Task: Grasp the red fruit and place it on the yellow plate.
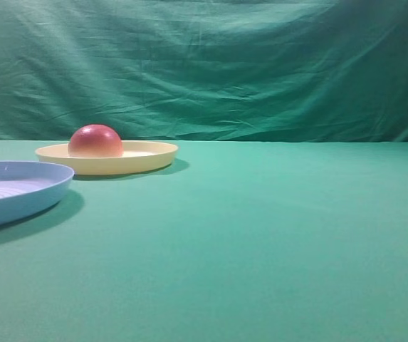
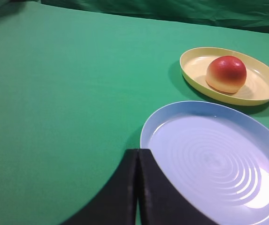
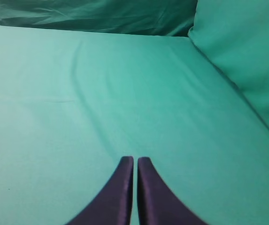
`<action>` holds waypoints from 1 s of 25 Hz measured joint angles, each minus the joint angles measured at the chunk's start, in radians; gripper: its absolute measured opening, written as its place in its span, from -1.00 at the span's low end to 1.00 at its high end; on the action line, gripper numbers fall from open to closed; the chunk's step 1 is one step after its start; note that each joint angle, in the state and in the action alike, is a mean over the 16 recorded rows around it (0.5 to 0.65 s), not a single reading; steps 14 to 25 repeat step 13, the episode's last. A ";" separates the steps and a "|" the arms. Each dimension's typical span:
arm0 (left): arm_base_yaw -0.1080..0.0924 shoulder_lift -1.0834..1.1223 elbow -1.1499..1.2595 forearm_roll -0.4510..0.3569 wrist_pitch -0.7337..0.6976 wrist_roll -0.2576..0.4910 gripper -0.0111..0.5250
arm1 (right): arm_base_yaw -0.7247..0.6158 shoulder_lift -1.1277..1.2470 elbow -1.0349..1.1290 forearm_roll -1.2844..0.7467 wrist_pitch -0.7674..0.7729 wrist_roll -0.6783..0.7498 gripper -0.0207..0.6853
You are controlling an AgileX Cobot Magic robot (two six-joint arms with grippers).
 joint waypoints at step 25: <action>0.000 0.000 0.000 0.000 0.000 0.000 -0.96 | 0.000 0.000 0.000 0.000 0.000 0.000 -0.94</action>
